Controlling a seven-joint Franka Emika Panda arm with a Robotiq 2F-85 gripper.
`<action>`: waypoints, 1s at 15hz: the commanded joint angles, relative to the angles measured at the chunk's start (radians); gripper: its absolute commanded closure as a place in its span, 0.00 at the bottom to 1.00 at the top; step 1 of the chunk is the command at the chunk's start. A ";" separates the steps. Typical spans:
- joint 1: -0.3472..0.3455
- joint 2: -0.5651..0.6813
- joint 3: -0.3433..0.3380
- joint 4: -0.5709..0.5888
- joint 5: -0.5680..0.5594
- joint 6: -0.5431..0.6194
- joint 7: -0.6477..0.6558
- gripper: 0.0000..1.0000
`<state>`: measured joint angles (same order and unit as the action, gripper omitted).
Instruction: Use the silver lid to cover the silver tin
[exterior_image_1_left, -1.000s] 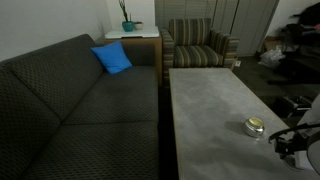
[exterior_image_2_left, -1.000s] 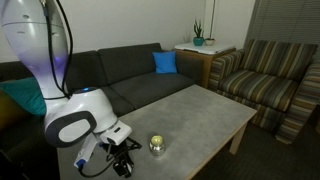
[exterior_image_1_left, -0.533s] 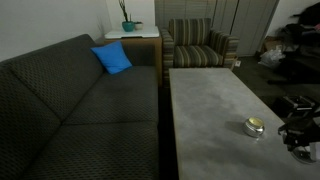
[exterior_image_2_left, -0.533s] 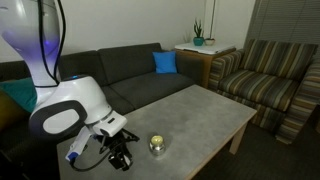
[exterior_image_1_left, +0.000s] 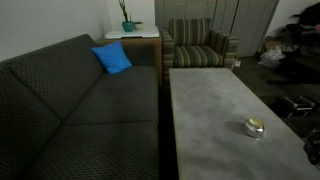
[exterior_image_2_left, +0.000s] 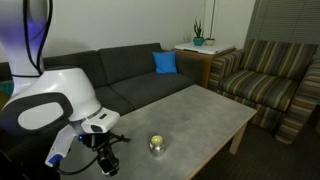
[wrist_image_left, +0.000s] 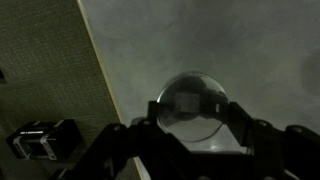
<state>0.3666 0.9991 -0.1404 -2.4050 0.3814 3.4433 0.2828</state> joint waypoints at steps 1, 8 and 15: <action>0.017 -0.075 -0.010 -0.087 0.023 0.017 -0.013 0.56; 0.004 -0.052 -0.002 -0.056 0.019 0.008 -0.010 0.31; 0.086 -0.074 -0.081 -0.062 0.099 -0.014 0.004 0.56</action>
<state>0.3979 0.9475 -0.1676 -2.4584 0.4323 3.4513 0.2855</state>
